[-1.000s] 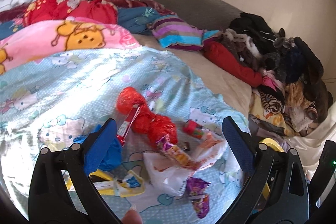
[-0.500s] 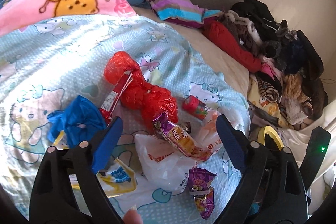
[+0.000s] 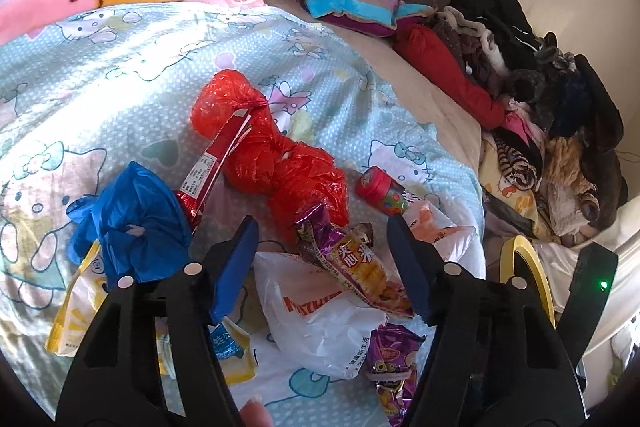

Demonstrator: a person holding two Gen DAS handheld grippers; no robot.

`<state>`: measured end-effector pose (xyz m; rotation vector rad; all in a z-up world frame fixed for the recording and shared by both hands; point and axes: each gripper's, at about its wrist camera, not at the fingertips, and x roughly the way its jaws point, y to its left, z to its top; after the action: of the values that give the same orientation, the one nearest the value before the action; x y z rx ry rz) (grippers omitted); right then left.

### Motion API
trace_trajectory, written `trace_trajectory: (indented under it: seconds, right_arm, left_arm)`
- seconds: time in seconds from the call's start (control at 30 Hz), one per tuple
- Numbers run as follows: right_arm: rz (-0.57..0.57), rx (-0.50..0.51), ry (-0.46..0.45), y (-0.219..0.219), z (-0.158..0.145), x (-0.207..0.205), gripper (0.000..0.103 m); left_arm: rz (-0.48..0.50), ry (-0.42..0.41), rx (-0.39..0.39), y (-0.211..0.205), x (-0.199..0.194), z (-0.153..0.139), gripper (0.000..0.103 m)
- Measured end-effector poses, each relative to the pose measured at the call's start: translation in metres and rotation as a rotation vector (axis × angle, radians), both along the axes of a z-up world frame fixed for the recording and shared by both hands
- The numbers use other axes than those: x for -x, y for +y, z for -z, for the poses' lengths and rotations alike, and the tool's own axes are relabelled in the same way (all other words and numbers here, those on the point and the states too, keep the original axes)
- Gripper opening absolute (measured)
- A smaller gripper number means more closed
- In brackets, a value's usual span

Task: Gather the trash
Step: 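Grasp a pink wrapper with the left tool while the right tool grasps white mesh bundle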

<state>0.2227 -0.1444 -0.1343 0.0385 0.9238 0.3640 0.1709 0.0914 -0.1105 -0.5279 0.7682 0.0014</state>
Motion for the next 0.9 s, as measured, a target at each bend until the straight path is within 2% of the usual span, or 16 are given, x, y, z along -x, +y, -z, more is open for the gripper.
trace_trajectory:
  seconds: [0.27, 0.4, 0.73, 0.8, 0.9]
  right_arm:
    - [-0.035, 0.029, -0.134, 0.006, -0.018, 0.021, 0.026]
    - [-0.044, 0.030, -0.163, 0.006, -0.023, 0.027, 0.025]
    - [0.000, -0.015, -0.151, -0.008, -0.026, 0.030, 0.025]
    - [-0.002, -0.020, -0.163, -0.009, -0.028, 0.034, 0.025]
    - [-0.008, -0.022, -0.173, -0.010, -0.030, 0.038, 0.025]
  left_arm:
    - [-0.002, -0.003, 0.015, 0.003, 0.003, -0.002, 0.030]
    - [0.003, -0.006, 0.033, 0.004, 0.001, -0.004, 0.029]
    - [0.053, 0.062, -0.058, -0.005, -0.013, -0.015, 0.029]
    - [0.065, 0.069, -0.068, -0.008, -0.015, -0.016, 0.022]
    - [0.070, 0.091, -0.080, -0.011, -0.019, -0.013, 0.021]
